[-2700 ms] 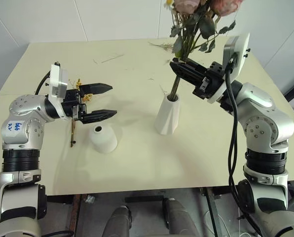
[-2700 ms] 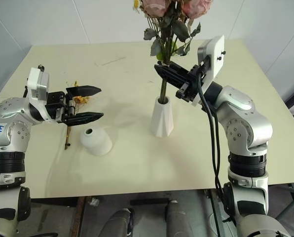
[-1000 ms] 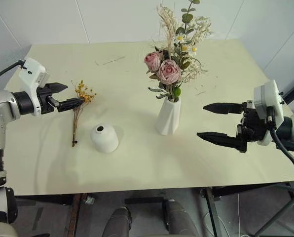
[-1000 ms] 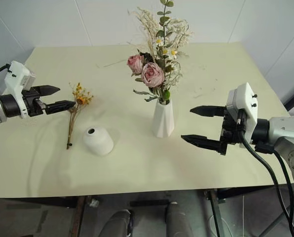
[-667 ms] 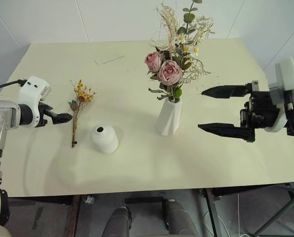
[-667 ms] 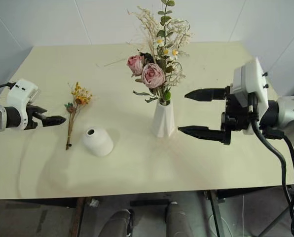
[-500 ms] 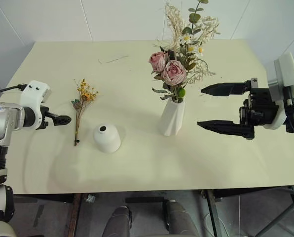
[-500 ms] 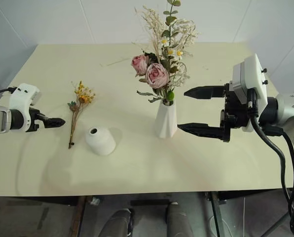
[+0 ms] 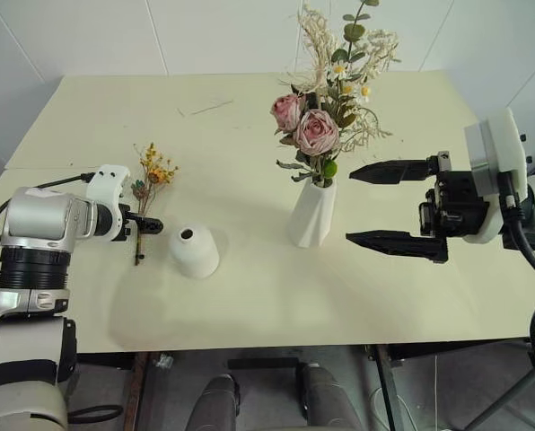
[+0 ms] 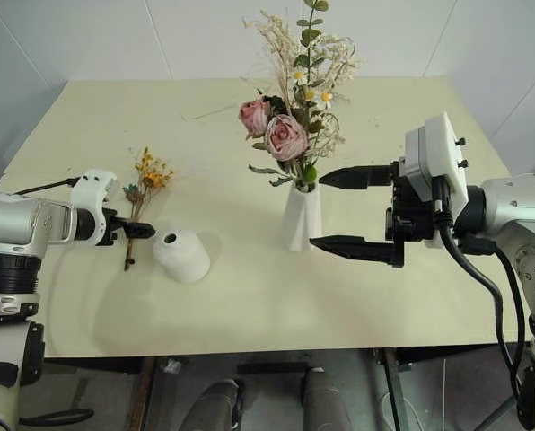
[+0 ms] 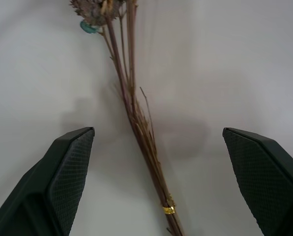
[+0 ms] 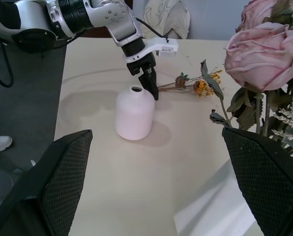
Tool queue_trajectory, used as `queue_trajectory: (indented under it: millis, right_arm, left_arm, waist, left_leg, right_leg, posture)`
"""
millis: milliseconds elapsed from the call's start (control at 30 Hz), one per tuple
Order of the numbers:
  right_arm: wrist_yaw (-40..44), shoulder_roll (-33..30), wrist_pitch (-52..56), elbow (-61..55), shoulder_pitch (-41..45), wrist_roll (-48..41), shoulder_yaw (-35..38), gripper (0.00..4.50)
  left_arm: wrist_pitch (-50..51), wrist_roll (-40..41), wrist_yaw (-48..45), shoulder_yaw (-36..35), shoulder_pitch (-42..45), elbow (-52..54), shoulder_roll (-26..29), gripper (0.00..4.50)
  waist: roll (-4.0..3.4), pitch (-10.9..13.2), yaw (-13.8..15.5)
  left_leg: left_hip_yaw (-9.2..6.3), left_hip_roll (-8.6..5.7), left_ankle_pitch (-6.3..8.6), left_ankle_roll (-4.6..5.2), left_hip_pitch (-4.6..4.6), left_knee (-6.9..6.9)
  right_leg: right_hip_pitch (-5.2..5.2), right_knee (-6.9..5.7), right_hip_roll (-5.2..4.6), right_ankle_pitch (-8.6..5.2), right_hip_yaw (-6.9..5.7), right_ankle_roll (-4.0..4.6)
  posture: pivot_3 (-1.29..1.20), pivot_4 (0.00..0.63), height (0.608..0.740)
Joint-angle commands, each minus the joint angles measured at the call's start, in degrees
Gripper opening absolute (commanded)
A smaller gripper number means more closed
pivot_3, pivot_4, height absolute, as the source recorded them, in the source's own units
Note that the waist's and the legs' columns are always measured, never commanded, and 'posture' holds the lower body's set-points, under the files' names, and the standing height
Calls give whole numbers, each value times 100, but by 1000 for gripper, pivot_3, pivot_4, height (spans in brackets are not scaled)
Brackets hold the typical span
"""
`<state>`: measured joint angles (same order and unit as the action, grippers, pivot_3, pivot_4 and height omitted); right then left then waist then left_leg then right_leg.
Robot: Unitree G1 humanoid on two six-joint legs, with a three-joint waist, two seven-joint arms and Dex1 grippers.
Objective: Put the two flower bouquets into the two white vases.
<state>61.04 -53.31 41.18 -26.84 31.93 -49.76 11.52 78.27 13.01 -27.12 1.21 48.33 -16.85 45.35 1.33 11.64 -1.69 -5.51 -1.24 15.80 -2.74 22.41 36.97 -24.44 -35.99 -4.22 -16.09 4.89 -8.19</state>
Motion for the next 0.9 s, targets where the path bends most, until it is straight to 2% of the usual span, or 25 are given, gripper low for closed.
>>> queue_trajectory:
  millis: [33, 300, 467, 833, 900]
  right_arm:
    - [-118, 92, -136, -220, -26, -119, 131, 4465]
    - [-194, 124, -140, -382, -175, -236, 256, 4465]
    - [-308, 159, -147, -454, -160, -320, 264, 4500]
    - [-244, 72, -222, -341, -78, -328, 195, 4500]
    - [-231, 55, -215, -316, -49, -317, 185, 4500]
  left_arm:
    - [5, -91, -79, 175, 131, -131, 102, 4500]
    - [154, -81, -139, 379, 21, -143, 101, 4500]
    - [146, -97, -111, 394, -205, -34, 86, 3344]
    - [-230, -286, 99, 61, -377, -169, 212, 121]
    - [-434, -352, 106, 15, -322, -425, 307, 25]
  waist:
    - [0, 0, 11]
    - [0, -1, 10]
    - [-1, -1, 9]
    - [-1, -2, -2]
    - [-1, -2, 1]
  left_leg:
    - [0, -1, 0, 0, 0, 2]
    - [0, -5, 0, 0, -1, 5]
    - [4, -6, 0, 0, -5, 5]
    - [4, -5, 0, 0, -14, 6]
    - [4, -5, -1, 1, -15, 6]
  right_leg:
    - [0, 0, -1, 0, 0, 0]
    - [3, -3, -6, 0, 0, -1]
    - [5, -2, -7, 0, 4, -1]
    - [11, -8, -6, 0, 4, -1]
    - [11, -10, -6, 0, 4, 0]
  posture:
    - [0, 150, 740]
    - [0, 150, 740]
    - [0, 150, 740]
    - [0, 150, 740]
    - [0, 150, 740]
